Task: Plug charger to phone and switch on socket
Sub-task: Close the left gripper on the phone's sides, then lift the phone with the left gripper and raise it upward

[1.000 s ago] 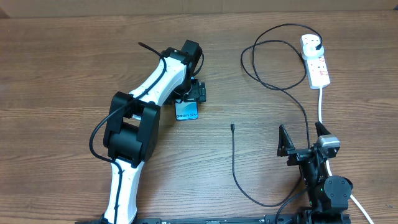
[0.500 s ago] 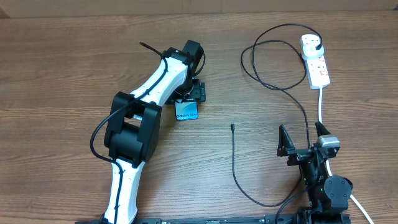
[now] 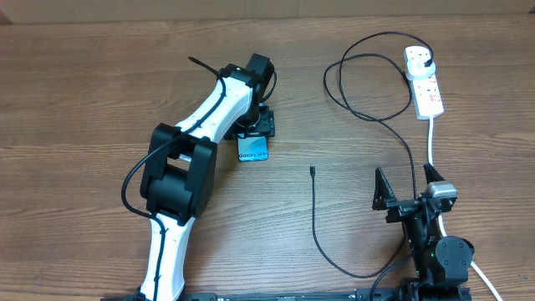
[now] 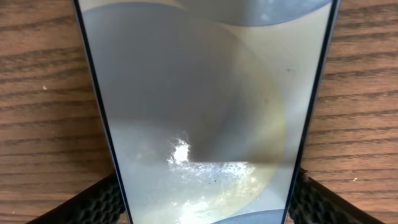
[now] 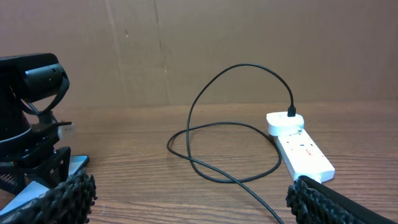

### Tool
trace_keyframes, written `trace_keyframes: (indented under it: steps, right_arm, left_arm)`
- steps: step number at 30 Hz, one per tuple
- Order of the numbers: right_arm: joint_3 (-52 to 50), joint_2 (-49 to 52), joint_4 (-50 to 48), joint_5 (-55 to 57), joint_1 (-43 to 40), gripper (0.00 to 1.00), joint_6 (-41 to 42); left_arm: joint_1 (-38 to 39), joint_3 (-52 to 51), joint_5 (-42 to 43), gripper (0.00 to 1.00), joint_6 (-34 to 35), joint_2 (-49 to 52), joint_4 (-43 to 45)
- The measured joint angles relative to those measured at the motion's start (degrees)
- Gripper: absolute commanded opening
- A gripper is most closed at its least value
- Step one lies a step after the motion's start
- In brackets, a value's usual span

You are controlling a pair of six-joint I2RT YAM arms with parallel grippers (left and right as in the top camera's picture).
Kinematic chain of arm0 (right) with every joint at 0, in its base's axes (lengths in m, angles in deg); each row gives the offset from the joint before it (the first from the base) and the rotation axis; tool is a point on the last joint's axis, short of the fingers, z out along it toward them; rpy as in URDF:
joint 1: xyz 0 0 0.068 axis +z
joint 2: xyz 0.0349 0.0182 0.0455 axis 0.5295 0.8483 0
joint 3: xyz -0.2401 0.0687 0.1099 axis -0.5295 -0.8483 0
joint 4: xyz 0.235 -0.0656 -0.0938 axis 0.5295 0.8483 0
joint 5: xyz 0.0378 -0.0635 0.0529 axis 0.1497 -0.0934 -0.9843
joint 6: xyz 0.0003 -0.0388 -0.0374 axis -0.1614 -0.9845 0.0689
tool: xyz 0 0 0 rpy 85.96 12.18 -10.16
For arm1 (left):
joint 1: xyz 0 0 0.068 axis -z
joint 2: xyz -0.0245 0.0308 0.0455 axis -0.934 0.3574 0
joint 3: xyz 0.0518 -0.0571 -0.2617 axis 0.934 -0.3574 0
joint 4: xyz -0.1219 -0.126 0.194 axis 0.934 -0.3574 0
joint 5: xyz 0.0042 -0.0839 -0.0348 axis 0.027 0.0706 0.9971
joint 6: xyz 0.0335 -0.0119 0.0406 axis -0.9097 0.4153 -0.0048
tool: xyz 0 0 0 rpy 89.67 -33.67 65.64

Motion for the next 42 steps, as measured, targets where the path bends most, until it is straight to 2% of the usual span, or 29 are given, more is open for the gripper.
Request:
trace_keyframes:
  steps: [7, 10, 21, 42]
  right_arm:
    - [0.00, 0.00, -0.02, 0.00, -0.02, 1.00, 0.00]
    - [0.00, 0.00, 0.00, 0.00, 0.00, 1.00, 0.00]
    - [0.00, 0.00, 0.00, 0.02, 0.00, 1.00, 0.00]
    - [0.00, 0.00, 0.00, 0.02, 0.00, 1.00, 0.00]
  left_arm:
    - [0.00, 0.00, 0.00, 0.75, 0.00, 0.00, 0.02]
    - [0.00, 0.00, 0.00, 0.71, 0.00, 0.00, 0.02]
    - [-0.02, 0.22, 0.22, 0.68, 0.02, 0.07, -0.39]
    - [-0.02, 9.97, 1.20, 0.69, 0.00, 3.32, -12.70]
